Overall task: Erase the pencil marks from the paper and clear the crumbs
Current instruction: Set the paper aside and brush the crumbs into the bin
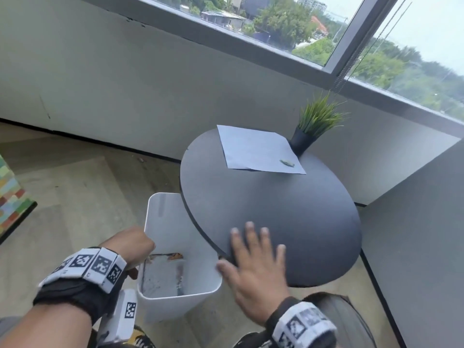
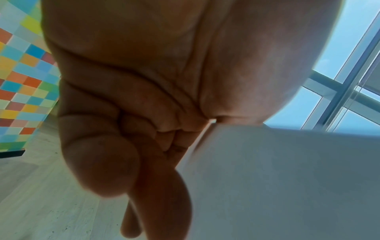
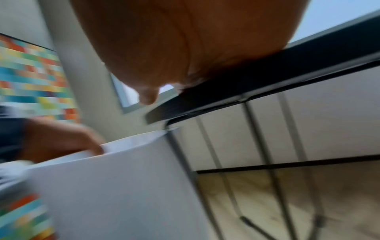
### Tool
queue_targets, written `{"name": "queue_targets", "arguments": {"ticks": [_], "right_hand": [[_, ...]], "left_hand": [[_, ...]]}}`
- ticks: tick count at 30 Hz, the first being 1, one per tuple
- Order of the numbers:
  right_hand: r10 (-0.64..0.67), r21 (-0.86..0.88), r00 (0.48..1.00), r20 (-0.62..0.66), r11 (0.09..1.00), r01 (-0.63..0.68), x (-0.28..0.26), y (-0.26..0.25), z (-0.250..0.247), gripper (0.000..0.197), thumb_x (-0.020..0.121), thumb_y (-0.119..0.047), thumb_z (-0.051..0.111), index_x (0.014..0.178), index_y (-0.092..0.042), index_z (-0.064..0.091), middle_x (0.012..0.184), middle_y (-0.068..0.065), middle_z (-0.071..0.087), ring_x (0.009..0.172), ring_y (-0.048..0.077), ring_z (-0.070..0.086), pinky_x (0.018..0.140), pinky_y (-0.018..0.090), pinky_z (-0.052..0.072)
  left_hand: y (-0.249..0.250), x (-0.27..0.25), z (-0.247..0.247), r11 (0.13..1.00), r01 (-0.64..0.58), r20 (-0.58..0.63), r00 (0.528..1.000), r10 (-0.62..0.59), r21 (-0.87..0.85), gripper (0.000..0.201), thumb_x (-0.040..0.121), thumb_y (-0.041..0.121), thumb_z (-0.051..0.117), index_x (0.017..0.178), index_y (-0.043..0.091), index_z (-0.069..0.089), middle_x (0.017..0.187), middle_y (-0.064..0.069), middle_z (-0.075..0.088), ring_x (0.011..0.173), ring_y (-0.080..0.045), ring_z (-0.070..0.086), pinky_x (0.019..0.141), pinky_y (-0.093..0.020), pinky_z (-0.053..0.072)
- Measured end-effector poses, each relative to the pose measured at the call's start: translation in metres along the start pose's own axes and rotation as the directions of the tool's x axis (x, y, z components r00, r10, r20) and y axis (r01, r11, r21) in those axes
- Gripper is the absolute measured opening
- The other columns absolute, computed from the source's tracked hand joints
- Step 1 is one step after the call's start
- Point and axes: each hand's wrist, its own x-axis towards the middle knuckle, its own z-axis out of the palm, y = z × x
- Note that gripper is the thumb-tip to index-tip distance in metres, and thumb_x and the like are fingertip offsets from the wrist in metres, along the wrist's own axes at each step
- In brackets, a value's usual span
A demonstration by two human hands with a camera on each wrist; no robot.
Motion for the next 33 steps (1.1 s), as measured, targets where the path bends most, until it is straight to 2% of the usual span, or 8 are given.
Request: {"name": "queue_targets", "arguments": {"ticks": [3,9,13,17,22,25,29,33], "right_hand": [[-0.278,0.199,0.960,-0.011,0.941,0.275,0.002,-0.008,-0.026,0.072,0.087,-0.072,0.021,0.151,-0.045,0.002,0.160,-0.022,0.002,0.147,0.002,-0.006,0.120,0.038,-0.006],[0.424,-0.025,0.903,0.066,0.906,-0.423,0.075,0.111,-0.074,0.084,0.087,-0.072,0.025,0.152,-0.019,0.016,0.162,0.011,0.008,0.148,0.033,0.007,0.118,0.048,0.013],[0.066,-0.069,0.982,0.176,0.996,-0.055,0.045,0.053,-0.045,0.090,0.080,-0.083,0.012,0.153,-0.033,-0.006,0.159,-0.012,-0.022,0.147,0.021,-0.020,0.117,0.057,0.003],[-0.293,0.084,0.938,0.184,0.956,0.282,0.050,0.052,-0.077,0.078,0.091,-0.066,0.031,0.154,-0.033,-0.002,0.160,-0.018,-0.003,0.145,-0.005,-0.009,0.121,0.028,0.000],[0.264,-0.160,0.960,0.093,0.956,-0.247,0.119,0.126,-0.099,0.102,0.076,-0.086,0.018,0.153,-0.020,0.012,0.162,0.008,0.007,0.147,0.031,0.013,0.119,0.041,0.015],[0.009,-0.235,0.978,0.209,0.971,0.041,0.104,0.096,-0.077,0.087,0.083,-0.080,0.019,0.153,-0.034,-0.005,0.161,-0.008,-0.018,0.149,0.023,-0.012,0.120,0.049,0.009],[-0.465,-0.176,0.835,0.293,0.832,0.526,0.094,0.055,-0.096,0.078,0.087,-0.074,0.022,0.152,-0.040,-0.003,0.157,-0.020,-0.018,0.145,0.001,-0.019,0.120,0.027,-0.006],[0.024,-0.222,0.987,0.159,0.975,0.012,0.142,0.087,-0.107,0.096,0.078,-0.083,0.019,0.155,-0.029,-0.001,0.162,-0.003,-0.012,0.150,0.020,-0.006,0.122,0.039,0.004]], "left_hand": [[0.000,0.003,0.001,1.000,0.002,0.001,1.000,-0.002,0.030,0.025,0.097,0.010,0.045,0.105,-0.002,0.065,0.072,-0.007,0.057,0.061,-0.019,0.068,0.037,-0.020,0.040],[0.001,-0.002,-0.005,0.999,-0.021,0.023,1.000,0.020,0.045,0.025,0.089,0.006,0.045,0.097,-0.002,0.067,0.072,-0.009,0.061,0.045,-0.017,0.059,0.034,-0.020,0.037],[0.000,0.005,-0.005,0.995,-0.036,0.020,0.999,0.034,0.098,0.028,0.091,0.008,0.041,0.095,0.001,0.068,0.084,-0.014,0.068,0.055,-0.020,0.066,0.036,-0.020,0.039],[0.002,0.009,-0.004,0.983,-0.051,0.019,0.999,0.048,0.179,0.031,0.092,0.008,0.039,0.101,0.003,0.068,0.096,-0.014,0.071,0.065,-0.022,0.063,0.038,-0.017,0.039],[-0.003,0.020,0.001,0.982,-0.014,-0.047,0.999,0.023,0.191,0.033,0.097,0.023,0.042,0.109,0.008,0.069,0.103,-0.007,0.069,0.098,-0.024,0.067,0.074,-0.026,0.051],[-0.005,0.026,0.003,0.979,-0.052,0.009,0.999,0.051,0.199,0.033,0.092,0.018,0.040,0.101,0.008,0.070,0.094,-0.005,0.071,0.087,-0.024,0.072,0.063,-0.027,0.052],[-0.004,0.027,0.001,0.971,-0.082,0.033,0.997,0.077,0.226,0.033,0.086,0.013,0.038,0.093,0.007,0.069,0.088,-0.009,0.071,0.070,-0.025,0.068,0.045,-0.023,0.044],[-0.002,0.025,0.004,0.950,-0.080,0.007,0.997,0.082,0.303,0.035,0.093,0.012,0.037,0.106,0.003,0.069,0.101,-0.011,0.069,0.080,-0.026,0.063,0.055,-0.023,0.044]]}}
